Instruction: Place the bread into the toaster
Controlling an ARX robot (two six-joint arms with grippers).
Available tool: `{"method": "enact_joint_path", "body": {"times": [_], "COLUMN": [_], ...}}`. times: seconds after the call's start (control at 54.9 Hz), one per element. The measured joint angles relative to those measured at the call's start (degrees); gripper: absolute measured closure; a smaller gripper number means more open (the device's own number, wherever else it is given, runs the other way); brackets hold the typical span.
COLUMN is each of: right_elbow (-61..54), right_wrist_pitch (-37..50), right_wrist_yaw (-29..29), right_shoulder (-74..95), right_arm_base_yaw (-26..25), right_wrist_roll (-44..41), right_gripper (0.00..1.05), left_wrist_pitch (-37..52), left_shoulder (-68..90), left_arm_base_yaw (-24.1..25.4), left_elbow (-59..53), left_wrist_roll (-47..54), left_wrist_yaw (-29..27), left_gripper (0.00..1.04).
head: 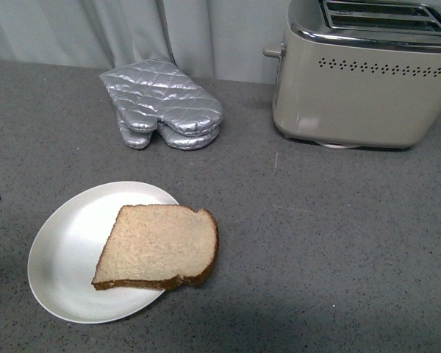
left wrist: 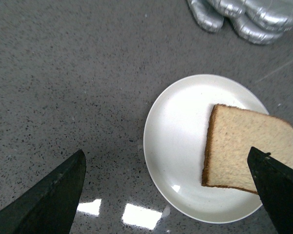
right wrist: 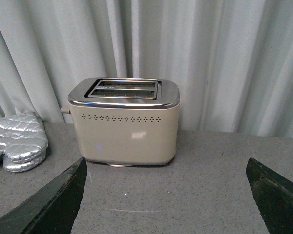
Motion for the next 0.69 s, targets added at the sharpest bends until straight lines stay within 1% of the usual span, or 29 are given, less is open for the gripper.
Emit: {"method": "enact_joint_path", "body": {"times": [0.091,0.218,0.437,0.692], "right_elbow": [0.0,0.0,0.0,0.0], "right_wrist_pitch": [0.0,0.0,0.0,0.0], "right_wrist_yaw": [0.0,0.0,0.0,0.0], "right_shoulder": [0.0,0.0,0.0,0.0], "right_arm_base_yaw": [0.0,0.0,0.0,0.0], "right_wrist_roll": [0.0,0.0,0.0,0.0], "right_gripper": [0.1,0.1,0.1,0.1], "left_wrist_pitch": [-1.14,-1.11,-0.57,0.42], "left_shoulder": [7.56,14.97,25.16,32.37], "left_arm_base_yaw": [0.87,1.55,2.4,2.47], "left_elbow": [2.69,4.98,10.01,14.67], "left_wrist_roll": [1.22,2.16,4.24,4.96], "left_wrist_yaw": [4.48,6.84,6.29,5.9], "left_gripper": [0.07,0.07,0.07,0.07]}}
